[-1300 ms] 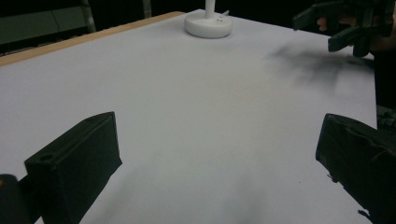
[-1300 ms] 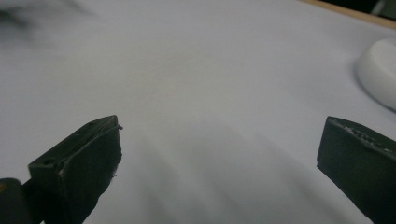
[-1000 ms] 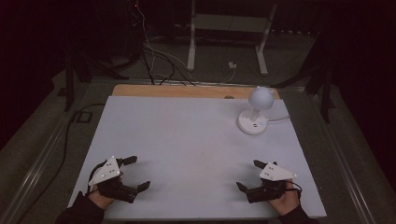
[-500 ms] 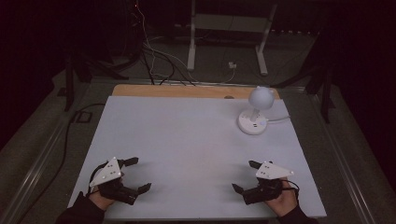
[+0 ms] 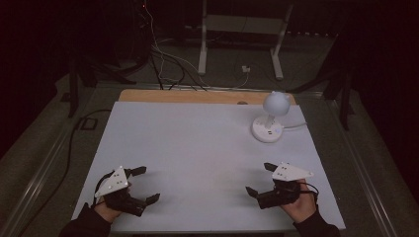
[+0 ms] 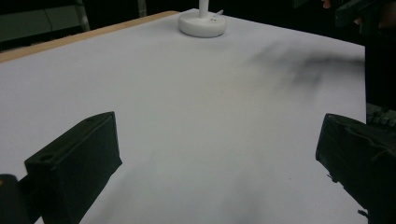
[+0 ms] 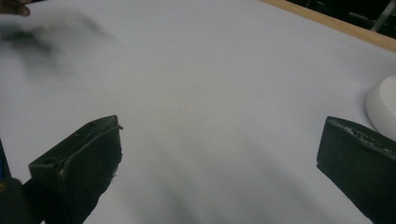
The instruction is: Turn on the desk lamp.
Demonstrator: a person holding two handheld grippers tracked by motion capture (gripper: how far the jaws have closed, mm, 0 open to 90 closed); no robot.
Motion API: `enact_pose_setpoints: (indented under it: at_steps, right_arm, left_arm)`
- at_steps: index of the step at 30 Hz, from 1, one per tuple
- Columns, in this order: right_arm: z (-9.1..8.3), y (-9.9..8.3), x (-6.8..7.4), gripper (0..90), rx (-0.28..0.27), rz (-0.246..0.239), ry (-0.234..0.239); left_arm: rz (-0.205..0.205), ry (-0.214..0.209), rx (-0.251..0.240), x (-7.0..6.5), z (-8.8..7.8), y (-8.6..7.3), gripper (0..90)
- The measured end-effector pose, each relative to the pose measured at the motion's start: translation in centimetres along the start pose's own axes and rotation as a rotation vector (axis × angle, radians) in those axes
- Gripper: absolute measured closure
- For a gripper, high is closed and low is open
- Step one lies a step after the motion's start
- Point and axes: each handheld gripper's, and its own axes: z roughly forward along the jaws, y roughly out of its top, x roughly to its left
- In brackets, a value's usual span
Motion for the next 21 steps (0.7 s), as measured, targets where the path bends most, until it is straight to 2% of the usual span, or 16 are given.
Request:
enact_pose_setpoints:
  at_steps: [21]
  right_arm:
    - [-0.2, 3.1, -2.1, 0.2, -0.043, 0.002, -0.051]
  left_arm:
    - [-0.001, -0.001, -0.002, 0.0, 0.0, 0.0, 0.4]
